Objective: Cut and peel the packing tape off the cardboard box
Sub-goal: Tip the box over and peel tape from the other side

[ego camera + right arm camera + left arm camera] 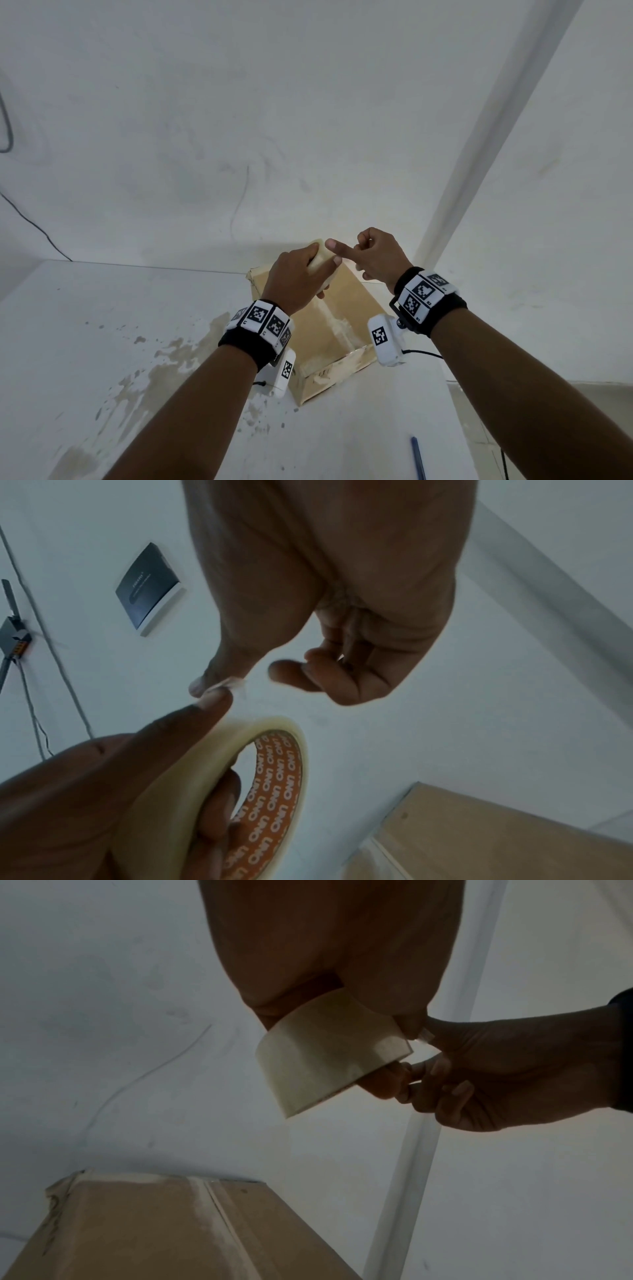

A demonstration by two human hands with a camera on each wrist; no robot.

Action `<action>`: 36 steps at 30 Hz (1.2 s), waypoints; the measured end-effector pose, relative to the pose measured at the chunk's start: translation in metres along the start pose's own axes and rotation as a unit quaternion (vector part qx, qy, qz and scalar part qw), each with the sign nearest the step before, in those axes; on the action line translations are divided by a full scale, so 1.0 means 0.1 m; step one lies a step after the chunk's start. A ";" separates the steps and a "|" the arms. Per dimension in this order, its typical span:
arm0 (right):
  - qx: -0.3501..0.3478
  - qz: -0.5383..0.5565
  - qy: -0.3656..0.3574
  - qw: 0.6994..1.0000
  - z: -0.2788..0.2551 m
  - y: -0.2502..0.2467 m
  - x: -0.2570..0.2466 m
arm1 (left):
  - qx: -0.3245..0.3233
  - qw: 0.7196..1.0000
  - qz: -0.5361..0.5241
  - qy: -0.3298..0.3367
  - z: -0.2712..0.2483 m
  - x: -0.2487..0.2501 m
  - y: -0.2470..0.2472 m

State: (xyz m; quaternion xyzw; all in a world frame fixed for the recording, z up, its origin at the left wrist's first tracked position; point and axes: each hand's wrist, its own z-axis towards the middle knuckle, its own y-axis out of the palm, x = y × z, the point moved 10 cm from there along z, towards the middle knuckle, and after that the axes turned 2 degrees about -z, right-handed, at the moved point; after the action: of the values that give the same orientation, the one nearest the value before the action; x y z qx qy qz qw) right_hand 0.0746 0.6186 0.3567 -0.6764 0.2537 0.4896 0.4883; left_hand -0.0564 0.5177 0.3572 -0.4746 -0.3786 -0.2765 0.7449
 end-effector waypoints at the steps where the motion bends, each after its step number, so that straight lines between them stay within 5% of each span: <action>1: 0.006 -0.011 0.001 1.000 -0.01 -0.01 0.01 | 0.002 1.000 -0.006 0.002 -0.01 0.01 0.00; 7: 0.012 0.029 -0.058 0.998 -0.08 0.00 -0.12 | 0.007 1.000 -0.020 -0.007 0.02 0.01 -0.01; 14: -0.034 -0.105 -0.184 0.977 -0.11 0.10 -0.38 | -0.011 0.998 -0.048 -0.043 0.01 -0.03 0.03; 19: -0.006 -0.126 -0.241 0.962 -0.13 0.10 -0.47 | -0.027 0.997 -0.061 -0.049 0.01 -0.02 0.06; 29: -0.029 -0.114 -0.225 0.967 -0.03 0.15 -0.40 | -0.081 0.981 -0.164 -0.065 -0.05 0.03 0.15; 36: -0.023 -0.137 -0.246 0.959 -0.04 0.09 -0.46 | -0.070 0.988 -0.131 -0.032 -0.10 0.03 0.15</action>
State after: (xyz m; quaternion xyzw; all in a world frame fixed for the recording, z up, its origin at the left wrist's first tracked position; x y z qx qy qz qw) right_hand 0.0510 0.6049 0.3952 -0.5739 0.0196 0.5752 0.5825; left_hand -0.0399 0.5143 0.3490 -0.4808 -0.4410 -0.3816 0.6548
